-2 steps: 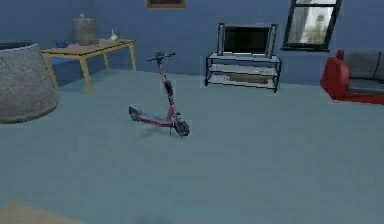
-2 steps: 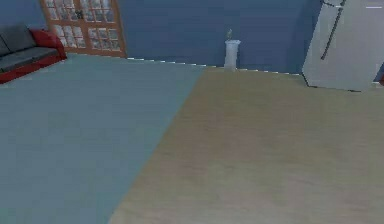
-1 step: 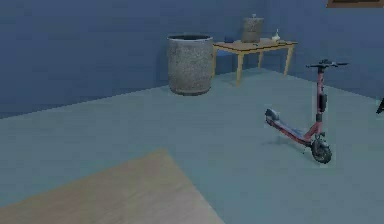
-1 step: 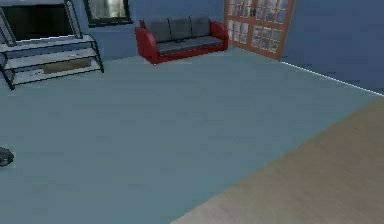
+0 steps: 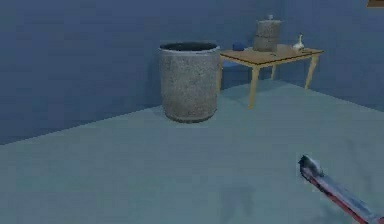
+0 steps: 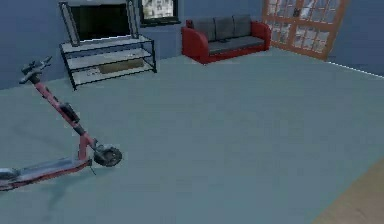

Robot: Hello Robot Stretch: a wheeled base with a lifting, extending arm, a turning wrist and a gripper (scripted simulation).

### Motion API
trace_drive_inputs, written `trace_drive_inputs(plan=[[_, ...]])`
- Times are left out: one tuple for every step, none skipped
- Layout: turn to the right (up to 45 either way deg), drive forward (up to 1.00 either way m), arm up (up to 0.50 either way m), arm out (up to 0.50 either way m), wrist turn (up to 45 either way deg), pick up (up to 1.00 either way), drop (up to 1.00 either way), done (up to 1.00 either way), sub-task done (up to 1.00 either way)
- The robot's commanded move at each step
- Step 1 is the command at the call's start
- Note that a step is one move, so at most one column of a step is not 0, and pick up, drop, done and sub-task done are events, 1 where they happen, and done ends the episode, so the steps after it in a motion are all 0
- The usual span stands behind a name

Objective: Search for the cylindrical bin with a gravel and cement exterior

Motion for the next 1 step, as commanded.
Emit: trace_drive_inputs(plan=[[0.0,1.0,0.0,0.0,0.0,0.0,0.0,0.0,0.0]])
